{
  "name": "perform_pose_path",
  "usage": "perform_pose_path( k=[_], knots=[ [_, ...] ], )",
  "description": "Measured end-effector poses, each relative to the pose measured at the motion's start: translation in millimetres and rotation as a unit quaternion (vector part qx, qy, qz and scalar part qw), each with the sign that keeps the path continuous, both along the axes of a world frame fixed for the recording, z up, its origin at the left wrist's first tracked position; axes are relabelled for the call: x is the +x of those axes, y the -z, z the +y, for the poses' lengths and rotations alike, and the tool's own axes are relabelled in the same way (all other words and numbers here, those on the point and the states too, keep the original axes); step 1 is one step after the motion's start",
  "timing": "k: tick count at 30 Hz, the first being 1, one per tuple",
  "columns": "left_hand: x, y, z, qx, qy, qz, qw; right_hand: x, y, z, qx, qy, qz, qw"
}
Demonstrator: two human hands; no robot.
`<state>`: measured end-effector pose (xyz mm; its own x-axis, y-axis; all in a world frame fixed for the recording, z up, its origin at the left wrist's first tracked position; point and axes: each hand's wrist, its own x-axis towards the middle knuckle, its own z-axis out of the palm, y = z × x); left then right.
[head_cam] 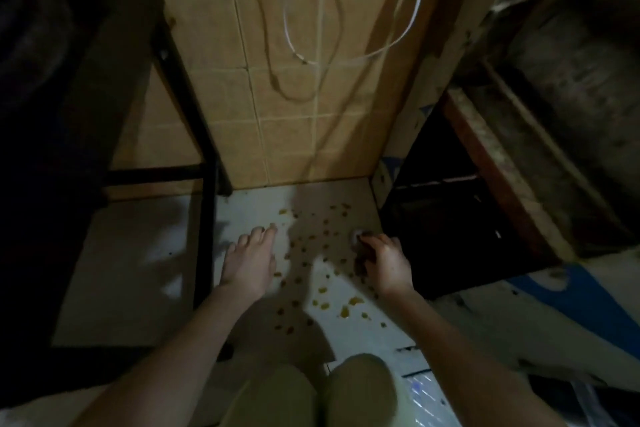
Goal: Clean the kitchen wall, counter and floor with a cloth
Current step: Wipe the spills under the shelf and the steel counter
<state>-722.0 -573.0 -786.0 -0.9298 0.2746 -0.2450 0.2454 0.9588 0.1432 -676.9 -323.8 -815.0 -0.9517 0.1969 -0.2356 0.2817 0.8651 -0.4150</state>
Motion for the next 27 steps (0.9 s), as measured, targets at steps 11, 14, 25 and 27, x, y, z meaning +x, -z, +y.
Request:
perform_pose_path(
  k=[11,14,25,27],
  knots=[
    [-41.3,173.7,-4.9,0.024,-0.066,0.048,0.996,-62.7,176.2,-11.0,-0.140,0.037,0.062,0.988],
    [-52.9,207.1,-9.3,0.027,-0.076,0.051,0.995,-79.8,208.3,-16.7,-0.140,0.036,0.061,0.988],
    [-84.5,284.9,-23.7,0.090,-0.098,0.080,0.988,-169.6,266.6,-73.6,-0.122,-0.067,0.122,0.983],
    [-82.2,295.0,-29.0,0.113,-0.122,0.073,0.983,-188.5,269.3,-89.7,-0.101,-0.094,0.135,0.981]
  ],
)
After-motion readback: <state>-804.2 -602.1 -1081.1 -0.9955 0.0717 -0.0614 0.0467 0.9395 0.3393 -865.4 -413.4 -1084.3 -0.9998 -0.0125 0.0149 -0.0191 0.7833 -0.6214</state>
